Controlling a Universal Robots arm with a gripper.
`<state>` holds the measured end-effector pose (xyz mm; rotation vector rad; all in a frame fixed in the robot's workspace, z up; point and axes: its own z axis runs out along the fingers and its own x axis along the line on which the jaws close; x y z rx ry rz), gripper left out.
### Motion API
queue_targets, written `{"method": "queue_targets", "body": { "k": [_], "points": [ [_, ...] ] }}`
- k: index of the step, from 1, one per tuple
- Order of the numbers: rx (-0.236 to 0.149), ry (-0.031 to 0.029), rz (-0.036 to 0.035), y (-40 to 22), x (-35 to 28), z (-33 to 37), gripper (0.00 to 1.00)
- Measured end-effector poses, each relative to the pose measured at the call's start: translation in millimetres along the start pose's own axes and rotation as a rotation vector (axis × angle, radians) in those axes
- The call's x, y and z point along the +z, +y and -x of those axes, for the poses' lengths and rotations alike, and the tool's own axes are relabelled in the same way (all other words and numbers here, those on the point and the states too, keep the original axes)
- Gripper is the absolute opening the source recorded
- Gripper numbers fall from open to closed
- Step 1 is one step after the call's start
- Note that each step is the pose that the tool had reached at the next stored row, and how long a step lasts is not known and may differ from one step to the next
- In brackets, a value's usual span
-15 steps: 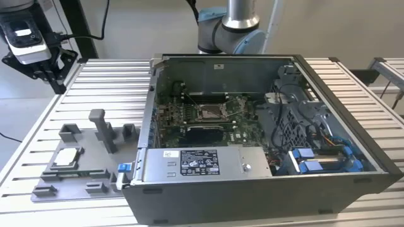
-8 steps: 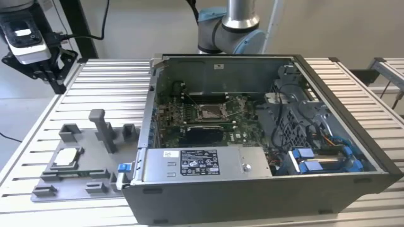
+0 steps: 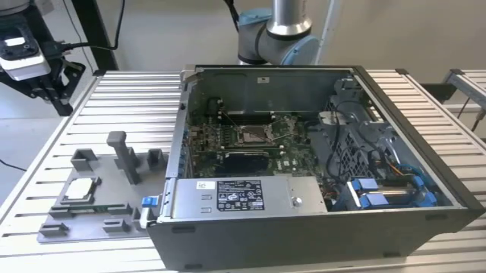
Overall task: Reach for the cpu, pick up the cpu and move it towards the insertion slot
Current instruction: 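Reach for the cpu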
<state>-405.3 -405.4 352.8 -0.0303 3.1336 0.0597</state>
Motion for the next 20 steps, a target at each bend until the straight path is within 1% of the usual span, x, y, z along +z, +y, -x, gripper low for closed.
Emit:
{"method": "queue_targets", "body": {
  "k": [5,6,10,13,15,20],
  "points": [
    [0.000,-0.0046,-0.0001,-6.8,0.3,-7.7,0.00],
    [0.000,-0.0051,0.0000,-8.8,0.5,-8.8,0.00],
    [0.000,-0.0055,0.0004,-19.8,1.7,-11.7,0.00],
    [0.000,-0.0061,0.0005,-24.9,2.9,-14.4,0.00],
    [0.000,-0.0065,0.0004,-26.2,3.4,-15.7,0.00],
    [0.000,-0.0067,0.0005,-26.3,3.5,-15.7,0.00]
  ]
}}
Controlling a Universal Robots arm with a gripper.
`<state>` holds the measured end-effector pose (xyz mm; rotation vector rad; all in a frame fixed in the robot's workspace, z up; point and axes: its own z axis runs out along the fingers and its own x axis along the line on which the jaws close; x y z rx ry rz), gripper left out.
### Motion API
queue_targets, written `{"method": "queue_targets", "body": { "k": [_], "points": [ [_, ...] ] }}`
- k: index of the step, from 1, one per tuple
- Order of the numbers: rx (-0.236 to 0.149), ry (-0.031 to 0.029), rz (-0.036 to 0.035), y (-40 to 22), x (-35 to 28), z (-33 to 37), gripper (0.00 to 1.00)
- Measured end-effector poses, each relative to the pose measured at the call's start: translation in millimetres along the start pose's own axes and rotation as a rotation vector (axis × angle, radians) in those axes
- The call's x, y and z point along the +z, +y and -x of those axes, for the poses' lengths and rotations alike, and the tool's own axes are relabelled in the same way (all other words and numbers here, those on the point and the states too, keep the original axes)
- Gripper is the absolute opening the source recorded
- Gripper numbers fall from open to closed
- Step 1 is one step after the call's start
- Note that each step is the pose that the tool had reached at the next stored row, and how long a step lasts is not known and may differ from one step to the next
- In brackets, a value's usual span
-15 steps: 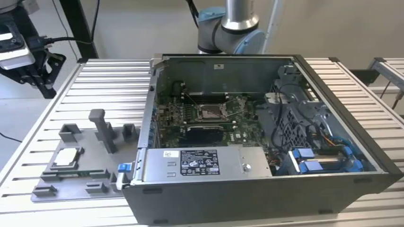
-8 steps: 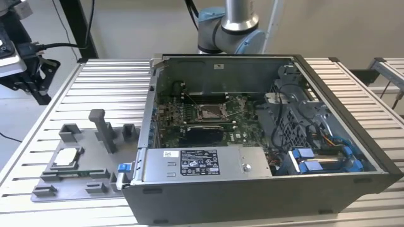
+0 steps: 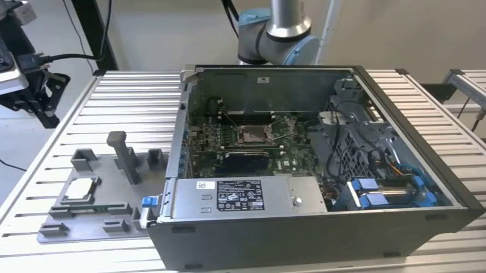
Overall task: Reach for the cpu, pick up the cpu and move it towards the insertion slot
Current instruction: 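Reach for the cpu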
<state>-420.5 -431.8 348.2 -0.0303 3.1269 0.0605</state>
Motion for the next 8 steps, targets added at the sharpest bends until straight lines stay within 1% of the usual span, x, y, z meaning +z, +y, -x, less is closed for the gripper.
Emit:
{"method": "queue_targets", "body": {
  "k": [8],
  "points": [
    [0.000,0.0001,-0.0001,0.0,-0.1,0.0,0.00]
  ]
}}
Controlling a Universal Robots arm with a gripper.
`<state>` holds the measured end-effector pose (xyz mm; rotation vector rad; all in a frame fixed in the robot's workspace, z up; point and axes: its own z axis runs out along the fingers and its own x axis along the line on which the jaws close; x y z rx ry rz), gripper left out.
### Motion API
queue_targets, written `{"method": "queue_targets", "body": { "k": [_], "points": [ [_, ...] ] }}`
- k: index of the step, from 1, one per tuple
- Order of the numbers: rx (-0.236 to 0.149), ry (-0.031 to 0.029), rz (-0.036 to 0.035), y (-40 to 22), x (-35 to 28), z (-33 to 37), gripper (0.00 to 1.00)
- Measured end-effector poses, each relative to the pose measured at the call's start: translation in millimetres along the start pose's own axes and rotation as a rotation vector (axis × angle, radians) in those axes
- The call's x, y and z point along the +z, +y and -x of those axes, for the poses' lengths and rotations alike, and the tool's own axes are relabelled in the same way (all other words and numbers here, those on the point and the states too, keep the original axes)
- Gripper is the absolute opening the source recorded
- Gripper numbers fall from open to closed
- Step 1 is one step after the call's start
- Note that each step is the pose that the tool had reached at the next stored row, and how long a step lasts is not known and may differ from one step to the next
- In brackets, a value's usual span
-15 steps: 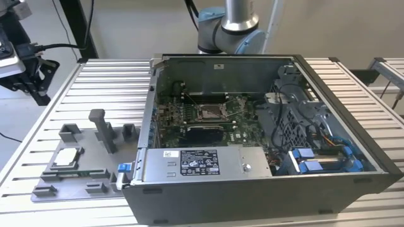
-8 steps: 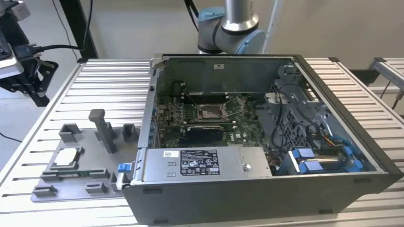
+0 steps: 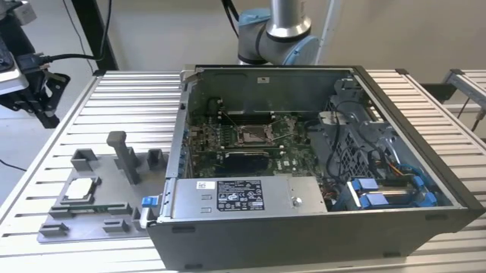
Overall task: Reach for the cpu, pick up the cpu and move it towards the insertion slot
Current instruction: 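Reach for the cpu, then pick up the cpu and move it towards the insertion slot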
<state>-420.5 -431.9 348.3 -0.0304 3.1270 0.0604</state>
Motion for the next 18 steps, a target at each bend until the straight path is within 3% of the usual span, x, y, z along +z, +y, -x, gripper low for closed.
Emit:
{"method": "queue_targets", "body": {
  "k": [1,2,18],
  "points": [
    [0.000,-0.0001,0.0000,0.0,0.0,0.0,0.00],
    [0.000,0.0000,0.0000,0.0,0.0,0.0,1.00],
    [0.000,-0.0001,0.0000,0.0,0.0,-0.2,1.00]
  ]
}}
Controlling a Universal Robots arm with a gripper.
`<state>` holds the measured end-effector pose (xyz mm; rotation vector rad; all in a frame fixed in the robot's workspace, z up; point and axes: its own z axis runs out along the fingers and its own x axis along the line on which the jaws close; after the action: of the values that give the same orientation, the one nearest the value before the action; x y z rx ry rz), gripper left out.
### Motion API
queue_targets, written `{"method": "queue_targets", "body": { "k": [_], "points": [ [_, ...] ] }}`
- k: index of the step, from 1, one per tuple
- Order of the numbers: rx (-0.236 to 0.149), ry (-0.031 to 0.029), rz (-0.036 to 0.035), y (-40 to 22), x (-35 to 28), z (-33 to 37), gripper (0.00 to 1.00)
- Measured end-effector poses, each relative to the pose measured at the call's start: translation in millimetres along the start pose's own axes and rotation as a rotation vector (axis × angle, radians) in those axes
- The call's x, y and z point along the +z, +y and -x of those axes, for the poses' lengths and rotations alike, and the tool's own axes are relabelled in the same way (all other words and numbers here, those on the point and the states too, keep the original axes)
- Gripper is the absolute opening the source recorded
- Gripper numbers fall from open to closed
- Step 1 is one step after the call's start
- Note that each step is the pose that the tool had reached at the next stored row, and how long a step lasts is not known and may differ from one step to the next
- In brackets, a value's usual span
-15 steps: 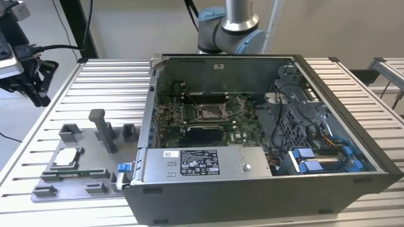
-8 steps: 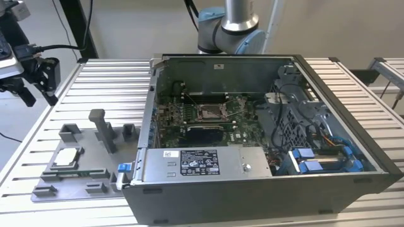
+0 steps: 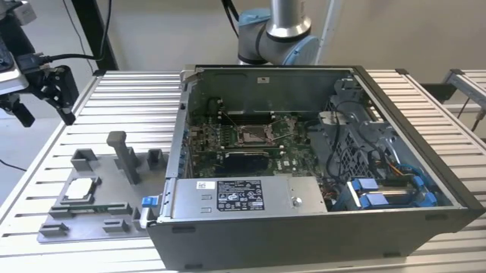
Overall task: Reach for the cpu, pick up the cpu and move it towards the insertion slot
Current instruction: 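Pick up the cpu and move it towards the insertion slot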
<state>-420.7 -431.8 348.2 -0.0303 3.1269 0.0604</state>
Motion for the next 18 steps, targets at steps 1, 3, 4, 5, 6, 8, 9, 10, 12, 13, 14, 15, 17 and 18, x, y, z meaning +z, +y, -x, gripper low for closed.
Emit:
{"method": "queue_targets", "body": {
  "k": [1,3,4,5,6,8,9,10,12,13,14,15,17,18],
  "points": [
    [0.000,0.0000,-0.0002,0.0,0.0,0.0,1.00],
    [0.000,-0.0002,-0.0002,-0.1,1.4,0.0,1.00],
    [0.000,0.0000,-0.0004,-0.1,2.8,0.0,1.00],
    [0.000,0.0001,-0.0004,-0.2,4.5,-0.1,1.00],
    [0.000,0.0000,-0.0003,-0.3,6.4,-0.1,1.00],
    [0.000,-0.0001,-0.0002,-0.4,10.0,-0.1,1.00],
    [0.000,0.0000,-0.0002,-0.5,11.9,-0.2,1.00],
    [0.000,0.0001,-0.0002,-0.5,13.7,-0.2,1.00],
    [0.000,-0.0001,-0.0001,-0.7,17.4,-0.2,1.00],
    [0.000,0.0000,-0.0001,-0.8,19.1,-0.3,1.00],
    [0.000,0.0000,0.0000,-0.8,21.0,-0.3,1.00],
    [0.000,-0.0001,0.0001,-0.9,22.7,-0.3,1.00],
    [0.000,-0.0001,0.0002,-1.0,26.4,-0.4,1.00],
    [0.000,0.0000,0.0002,-1.0,28.1,-0.5,1.00]
  ]
}}
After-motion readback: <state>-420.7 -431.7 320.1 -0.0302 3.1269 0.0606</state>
